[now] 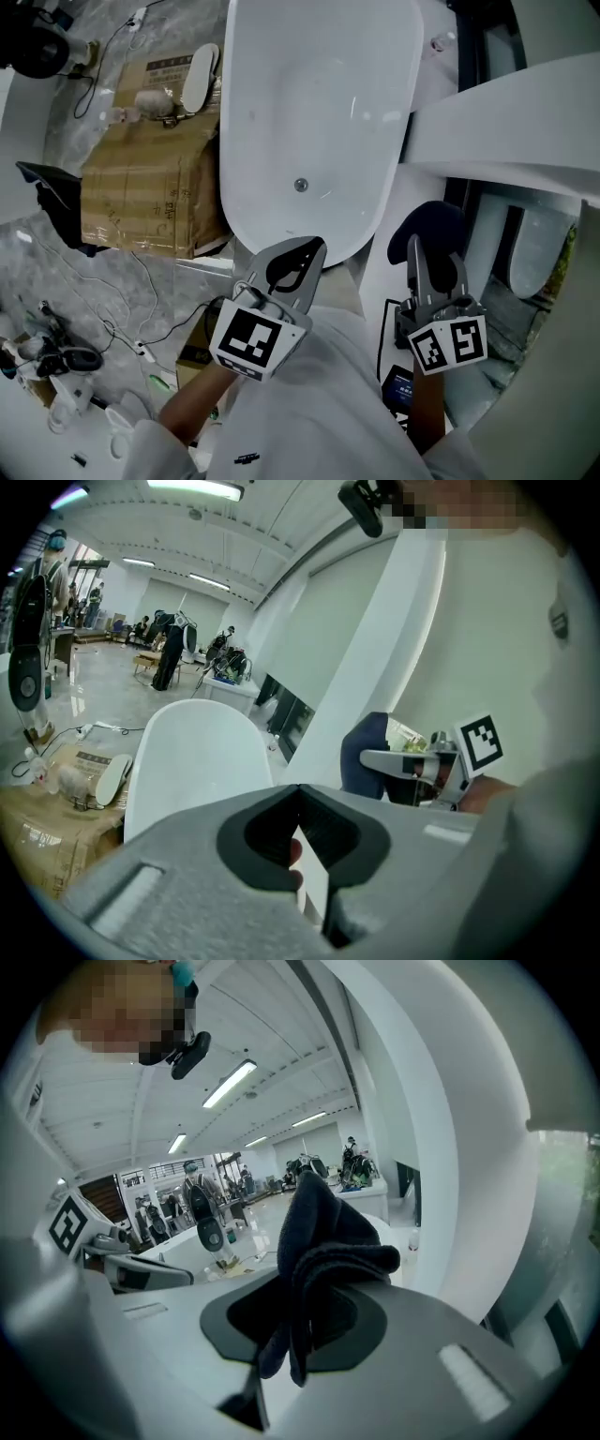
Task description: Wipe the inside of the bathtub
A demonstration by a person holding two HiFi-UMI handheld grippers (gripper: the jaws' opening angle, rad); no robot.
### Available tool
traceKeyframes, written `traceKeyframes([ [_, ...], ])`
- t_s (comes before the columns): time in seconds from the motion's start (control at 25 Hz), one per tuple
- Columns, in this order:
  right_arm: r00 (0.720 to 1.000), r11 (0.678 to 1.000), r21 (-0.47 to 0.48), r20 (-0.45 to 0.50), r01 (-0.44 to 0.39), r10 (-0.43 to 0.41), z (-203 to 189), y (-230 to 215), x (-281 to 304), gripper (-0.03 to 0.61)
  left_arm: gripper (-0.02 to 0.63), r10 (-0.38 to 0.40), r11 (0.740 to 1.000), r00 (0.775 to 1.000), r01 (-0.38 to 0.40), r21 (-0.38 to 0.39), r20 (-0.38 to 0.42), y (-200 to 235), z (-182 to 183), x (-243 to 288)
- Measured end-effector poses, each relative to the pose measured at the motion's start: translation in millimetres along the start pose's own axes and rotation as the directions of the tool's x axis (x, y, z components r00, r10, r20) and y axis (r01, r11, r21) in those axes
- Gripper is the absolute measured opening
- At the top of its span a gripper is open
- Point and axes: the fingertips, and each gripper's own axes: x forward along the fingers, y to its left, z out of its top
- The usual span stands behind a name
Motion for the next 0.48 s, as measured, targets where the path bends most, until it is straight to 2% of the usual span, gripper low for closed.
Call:
traceKeyframes([
  [0.12, 0.997, 0.997, 0.006, 0.001, -0.082, 0.082, 1.5, -17.5, 15.6, 0.060, 0.000, -0.016, 0.997, 0.999, 0.018, -0.071, 0.031, -8.9, 16.1, 28.2],
  [0.2, 0.991, 0.991, -0.006, 0.006, -0.137, 0.137, 5.3, -17.1, 23.7, 0.059, 0.102, -0.059, 0.994, 0.998, 0.062, -0.085, 0.036, -17.7, 25.4, 39.4],
  [0.36, 0.965, 0.957, -0.129, -0.016, -0.260, 0.260, 13.5, 4.8, 34.6, 0.059, 0.118, -0.093, 0.994, 0.993, 0.097, -0.056, 0.069, -26.5, 46.7, 42.5],
  [0.48, 0.951, 0.916, -0.254, -0.067, -0.310, 0.303, 13.7, 26.2, 42.3, 0.058, 0.160, -0.116, 0.993, 0.992, 0.115, 0.026, 0.050, -20.3, 55.3, 43.3],
])
